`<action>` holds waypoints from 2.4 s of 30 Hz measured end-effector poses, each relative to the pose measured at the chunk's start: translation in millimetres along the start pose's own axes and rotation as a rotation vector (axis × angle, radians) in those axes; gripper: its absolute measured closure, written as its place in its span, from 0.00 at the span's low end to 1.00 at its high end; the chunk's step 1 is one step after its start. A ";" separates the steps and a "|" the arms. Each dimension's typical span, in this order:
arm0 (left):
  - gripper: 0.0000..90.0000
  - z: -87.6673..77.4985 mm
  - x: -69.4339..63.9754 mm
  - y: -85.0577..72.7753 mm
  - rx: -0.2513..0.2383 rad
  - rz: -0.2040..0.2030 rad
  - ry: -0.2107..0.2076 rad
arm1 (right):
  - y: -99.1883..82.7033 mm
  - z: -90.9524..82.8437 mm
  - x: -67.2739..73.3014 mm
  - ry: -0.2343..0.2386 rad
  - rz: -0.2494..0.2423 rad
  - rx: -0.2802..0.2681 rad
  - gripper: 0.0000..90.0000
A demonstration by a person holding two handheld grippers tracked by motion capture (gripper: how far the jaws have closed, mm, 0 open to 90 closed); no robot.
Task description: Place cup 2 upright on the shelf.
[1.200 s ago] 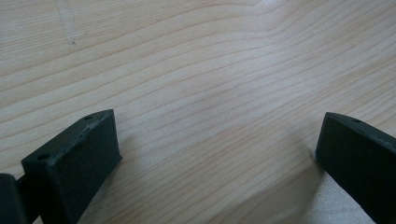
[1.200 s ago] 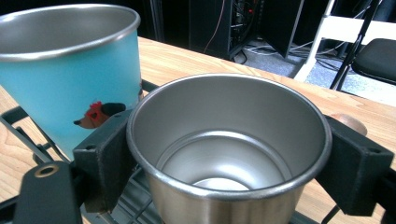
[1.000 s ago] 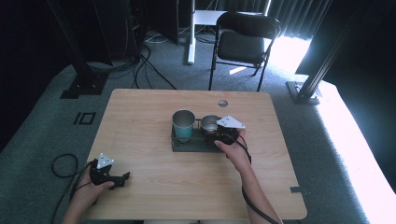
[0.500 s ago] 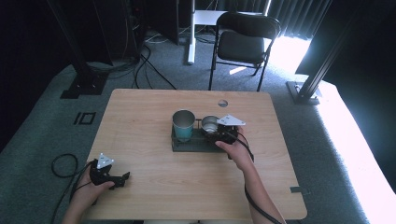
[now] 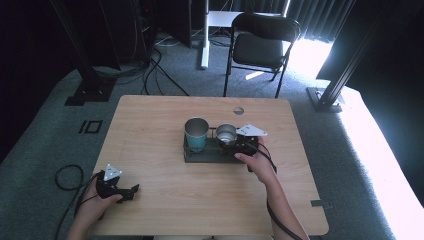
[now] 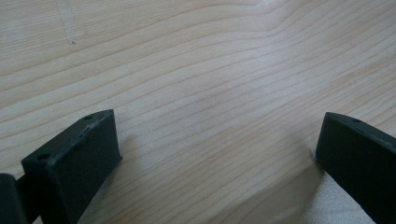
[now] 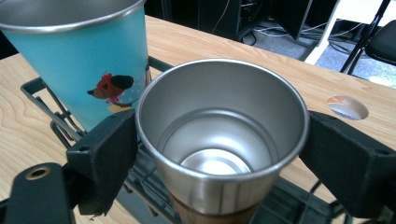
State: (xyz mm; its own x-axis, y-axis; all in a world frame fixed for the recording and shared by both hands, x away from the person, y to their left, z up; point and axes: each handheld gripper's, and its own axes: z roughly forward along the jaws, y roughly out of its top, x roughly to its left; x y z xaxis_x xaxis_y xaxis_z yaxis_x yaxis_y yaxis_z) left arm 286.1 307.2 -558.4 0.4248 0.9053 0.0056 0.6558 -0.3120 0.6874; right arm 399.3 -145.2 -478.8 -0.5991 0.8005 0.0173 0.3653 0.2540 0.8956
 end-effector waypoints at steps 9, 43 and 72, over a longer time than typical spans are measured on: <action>0.00 0.0 -0.1 0.0 0.000 0.000 0.000 | -6.9 -11.0 -6.1 0.014 0.005 -0.006 0.13; 0.00 0.0 -0.1 0.0 0.000 0.000 0.001 | -38.1 -71.1 -31.9 -0.062 0.003 -0.016 0.13; 0.00 0.0 0.0 0.0 0.000 0.001 0.001 | -112.9 -98.8 -54.3 -0.110 0.039 0.167 0.13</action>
State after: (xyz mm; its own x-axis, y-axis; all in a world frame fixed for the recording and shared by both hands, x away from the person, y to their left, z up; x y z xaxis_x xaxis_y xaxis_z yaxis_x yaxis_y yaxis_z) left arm 286.1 307.1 -558.4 0.4246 0.9053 0.0073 0.6556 -0.3130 0.6872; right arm 320.1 -271.0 -537.0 -0.5036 0.8639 -0.0061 0.5055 0.3003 0.8089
